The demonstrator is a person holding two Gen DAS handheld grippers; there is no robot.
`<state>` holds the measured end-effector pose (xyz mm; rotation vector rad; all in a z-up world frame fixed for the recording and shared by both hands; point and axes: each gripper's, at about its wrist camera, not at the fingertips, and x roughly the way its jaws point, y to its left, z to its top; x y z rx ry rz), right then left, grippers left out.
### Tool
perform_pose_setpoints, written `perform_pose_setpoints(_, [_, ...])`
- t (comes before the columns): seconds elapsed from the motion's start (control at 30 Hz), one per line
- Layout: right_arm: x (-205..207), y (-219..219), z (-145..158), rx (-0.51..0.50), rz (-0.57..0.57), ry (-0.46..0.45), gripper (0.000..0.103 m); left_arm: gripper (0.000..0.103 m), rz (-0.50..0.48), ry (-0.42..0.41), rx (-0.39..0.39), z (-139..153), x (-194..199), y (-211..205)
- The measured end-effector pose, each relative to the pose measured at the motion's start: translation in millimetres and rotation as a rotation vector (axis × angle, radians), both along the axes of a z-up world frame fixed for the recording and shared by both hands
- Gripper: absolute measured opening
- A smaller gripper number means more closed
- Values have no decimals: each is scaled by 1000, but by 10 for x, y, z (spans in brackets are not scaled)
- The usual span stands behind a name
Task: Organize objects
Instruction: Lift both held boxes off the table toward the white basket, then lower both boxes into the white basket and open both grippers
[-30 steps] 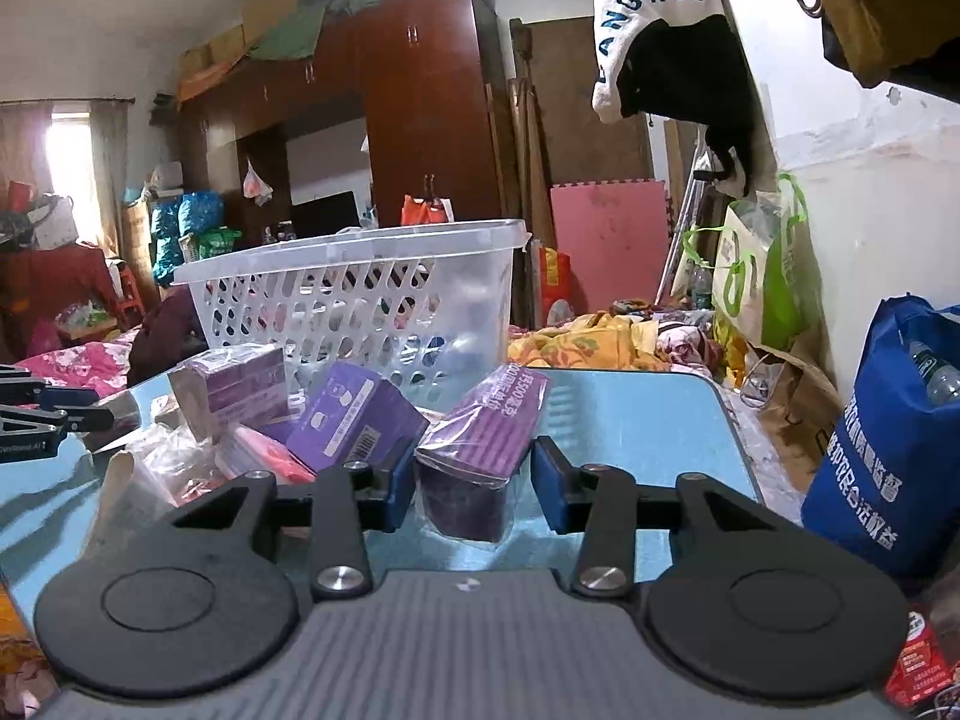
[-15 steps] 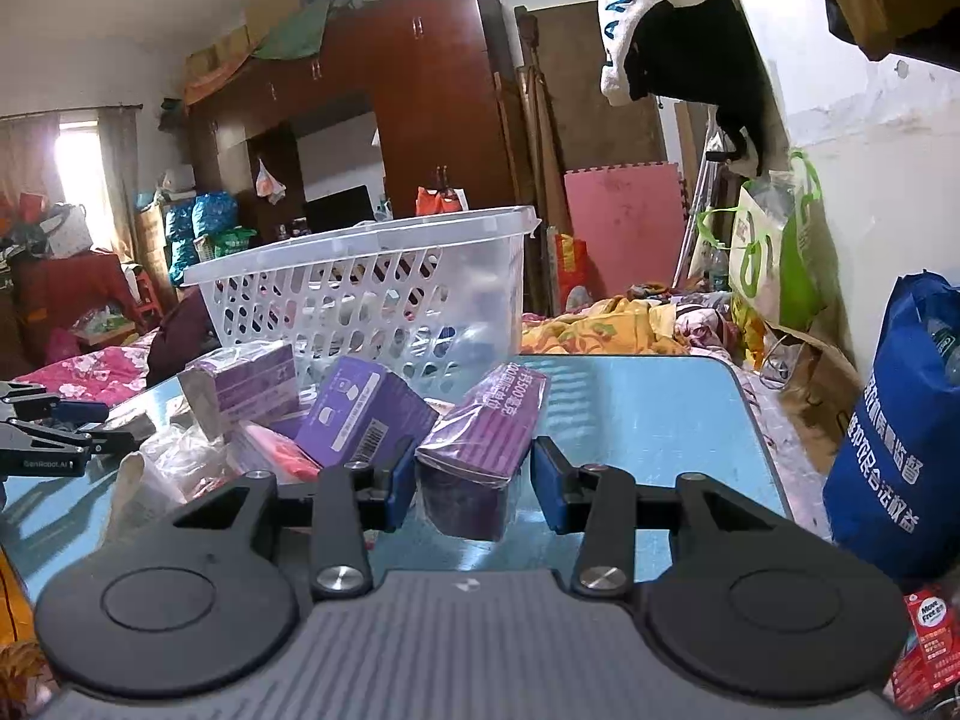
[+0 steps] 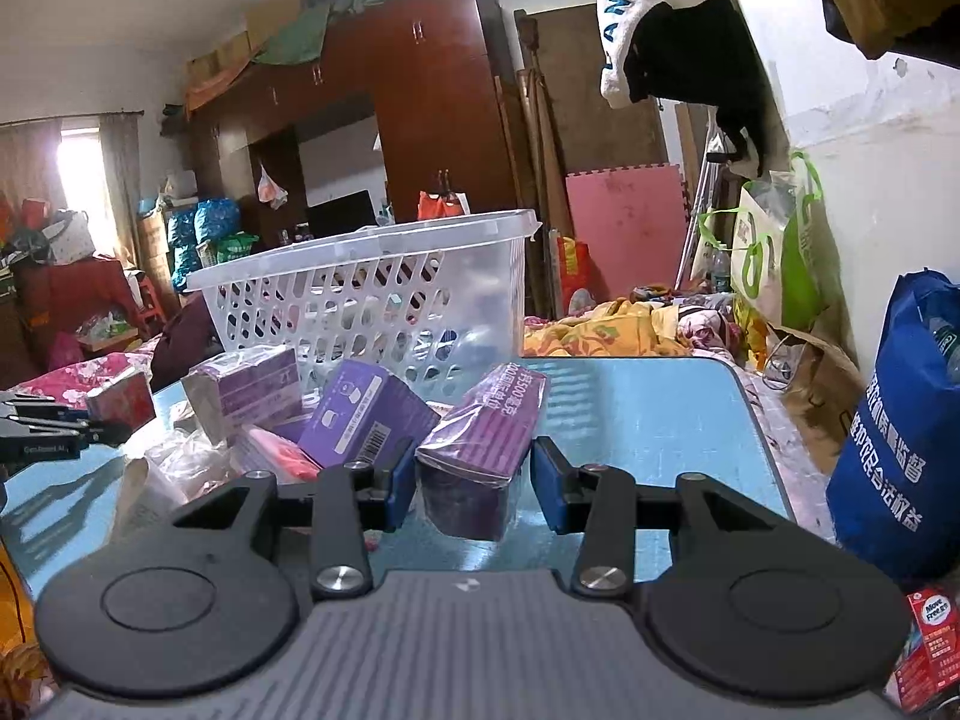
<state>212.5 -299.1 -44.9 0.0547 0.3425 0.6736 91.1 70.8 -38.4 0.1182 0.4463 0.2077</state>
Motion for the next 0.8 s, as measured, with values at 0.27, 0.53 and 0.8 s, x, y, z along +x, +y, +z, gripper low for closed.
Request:
perform_pose_setpoints(0.27, [-114, -22, 220, 41, 5, -57, 45, 30, -39, -199, -20, 441, -205, -131])
perform_pose_setpoints(0.53, [37, 725, 1220, -54, 132, -198, 44, 30, -95, -232, -57, 1171, 616, -296])
perform_pose_setpoints(0.8, [625, 1451, 1387, -179, 111, -219, 86, 59, -63, -61, -212, 1104, 1589, -85])
